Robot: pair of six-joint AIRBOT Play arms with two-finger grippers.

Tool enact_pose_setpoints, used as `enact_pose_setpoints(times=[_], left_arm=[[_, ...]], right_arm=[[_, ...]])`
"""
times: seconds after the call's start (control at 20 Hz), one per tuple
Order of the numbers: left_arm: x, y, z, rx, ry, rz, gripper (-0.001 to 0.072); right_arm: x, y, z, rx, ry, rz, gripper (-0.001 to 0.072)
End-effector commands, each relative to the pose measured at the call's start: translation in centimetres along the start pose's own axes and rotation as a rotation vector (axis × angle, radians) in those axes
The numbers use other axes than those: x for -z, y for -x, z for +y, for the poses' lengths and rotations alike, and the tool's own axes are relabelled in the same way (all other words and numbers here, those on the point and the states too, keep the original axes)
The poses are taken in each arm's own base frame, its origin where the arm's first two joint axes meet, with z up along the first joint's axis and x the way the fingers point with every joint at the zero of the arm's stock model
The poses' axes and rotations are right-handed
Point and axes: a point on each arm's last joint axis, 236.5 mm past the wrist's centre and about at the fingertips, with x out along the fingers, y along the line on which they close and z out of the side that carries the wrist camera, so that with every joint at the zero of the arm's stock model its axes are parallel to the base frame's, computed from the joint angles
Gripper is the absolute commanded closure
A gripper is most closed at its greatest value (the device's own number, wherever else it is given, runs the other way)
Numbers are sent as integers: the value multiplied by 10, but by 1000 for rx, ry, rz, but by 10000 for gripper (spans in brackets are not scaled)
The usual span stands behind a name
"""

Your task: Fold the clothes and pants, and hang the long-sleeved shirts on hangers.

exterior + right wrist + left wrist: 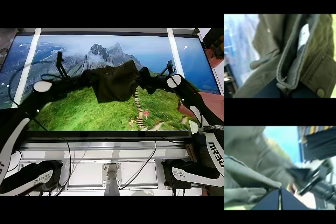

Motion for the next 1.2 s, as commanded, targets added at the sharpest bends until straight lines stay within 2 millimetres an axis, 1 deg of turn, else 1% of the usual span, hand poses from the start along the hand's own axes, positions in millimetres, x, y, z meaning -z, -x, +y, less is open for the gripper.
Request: enact_pose_setpoints(times=[0.0,0.15,0.25,0.35,0.4,0.5,0.55,0.6,0.65,0.75,0.8,0.85,0.95,1.0,1.05,1.15], left_arm=[[-45,11,-30,8,-144,-88,699],[-76,12,-36,3,-178,-151,699],[-98,8,-35,-4,-207,-185,700],[-124,3,-34,-2,-217,-216,700],[-138,2,-39,13,-230,-224,700],[-157,-1,-52,58,-258,-208,700],[-162,-3,-56,78,-250,-192,700],[-165,-6,-57,95,-247,-166,700],[-166,-7,-53,93,-260,-144,700],[-166,-8,-30,17,-268,-106,700],[-162,-8,-16,-35,-288,-79,700],[-152,-7,-2,-89,-311,-28,700],[-117,-7,27,-199,-364,130,700],[-99,-8,44,-264,-380,201,700],[-80,-9,62,-331,-386,264,700],[-41,-12,84,-404,-429,371,700]], right_arm=[[-1,9,40,-115,-59,5,678],[-16,21,91,-245,-52,-82,678],[-29,32,128,-340,-32,-177,679],[-40,42,157,-409,-20,-232,679],[-44,45,170,-432,-11,-237,679],[-50,44,191,-463,4,-236,679],[-54,43,198,-473,10,-242,679],[-59,41,201,-477,12,-247,679],[-62,37,200,-468,17,-240,679],[-64,27,185,-420,17,-198,679],[-62,21,172,-372,40,-170,679],[-62,16,156,-314,78,-152,679],[-54,5,111,-152,171,-89,680],[-47,0,83,-61,199,-48,680],[-37,-4,59,7,214,-11,681],[-23,-1,19,104,221,19,681]])
